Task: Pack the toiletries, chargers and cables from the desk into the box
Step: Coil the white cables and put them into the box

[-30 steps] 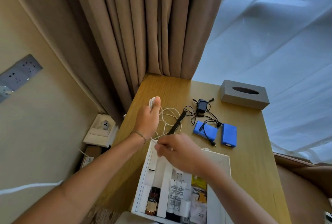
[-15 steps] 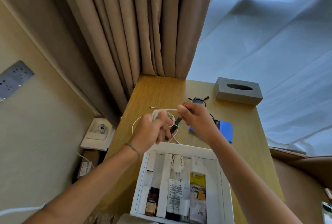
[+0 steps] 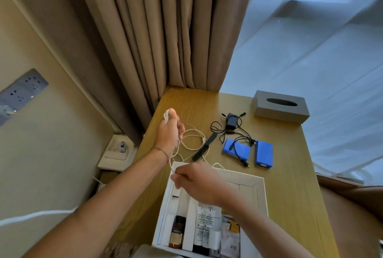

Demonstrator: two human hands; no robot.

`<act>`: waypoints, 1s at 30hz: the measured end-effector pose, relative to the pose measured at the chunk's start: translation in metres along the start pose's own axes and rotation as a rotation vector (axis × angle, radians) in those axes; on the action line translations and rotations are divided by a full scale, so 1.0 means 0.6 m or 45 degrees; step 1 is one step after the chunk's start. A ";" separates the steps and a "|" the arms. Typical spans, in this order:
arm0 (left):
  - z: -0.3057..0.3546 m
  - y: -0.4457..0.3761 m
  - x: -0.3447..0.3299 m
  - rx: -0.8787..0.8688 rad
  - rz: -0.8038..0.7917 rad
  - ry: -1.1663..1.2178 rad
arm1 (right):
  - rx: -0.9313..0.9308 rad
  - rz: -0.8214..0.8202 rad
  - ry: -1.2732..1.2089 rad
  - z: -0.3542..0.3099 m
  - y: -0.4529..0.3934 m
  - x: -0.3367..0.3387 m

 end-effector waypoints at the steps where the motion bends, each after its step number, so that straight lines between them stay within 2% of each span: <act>1: -0.003 0.003 0.002 -0.065 -0.058 -0.137 | 0.011 0.018 -0.101 -0.003 0.005 0.023; 3: -0.010 0.015 0.002 -0.057 -0.215 -0.280 | -0.044 0.132 -0.383 0.008 0.015 0.081; 5: -0.016 0.035 0.002 0.055 -0.444 -0.309 | -0.107 0.293 -0.564 0.034 0.020 0.136; 8: -0.020 0.081 -0.009 0.261 -0.850 -0.333 | -0.163 0.471 -0.552 0.078 0.013 0.184; 10: -0.015 0.112 -0.024 0.271 -1.091 -0.382 | -0.191 0.522 -0.488 0.097 0.002 0.186; 12: -0.007 0.129 -0.038 0.209 -1.157 -0.408 | -0.232 0.559 -0.434 0.108 -0.005 0.173; 13: -0.003 0.129 -0.042 0.181 -1.085 -0.384 | -0.270 0.587 -0.427 0.116 -0.007 0.164; 15: 0.005 0.123 -0.039 0.166 -0.798 -0.311 | -0.367 0.619 -0.403 0.129 -0.008 0.142; 17: 0.010 0.108 -0.027 0.162 -0.483 -0.223 | -0.447 0.586 -0.306 0.131 -0.005 0.116; 19: 0.007 0.088 -0.014 0.200 -0.289 -0.043 | -0.477 0.531 -0.207 0.120 0.001 0.084; 23: 0.000 0.066 -0.016 0.432 -0.260 0.626 | -0.438 0.395 -0.041 0.072 0.012 0.016; 25: -0.002 0.061 -0.017 0.435 -0.191 0.749 | -0.377 0.261 0.002 0.042 0.020 -0.015; 27: -0.008 0.056 -0.013 0.382 -0.082 0.594 | -0.301 0.137 0.028 0.016 0.030 -0.028; 30: -0.016 0.057 0.001 0.160 -0.045 0.049 | -0.234 0.088 0.037 0.002 0.043 0.001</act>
Point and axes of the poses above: each hand's wrist, its own y-axis away from the middle knuckle, its own x-axis out of the back of the hand, z = x × y, the point moved 4 cm from there along -y, towards the middle knuckle, and after that the axes turned 12 degrees about y, right-handed, at the moved point
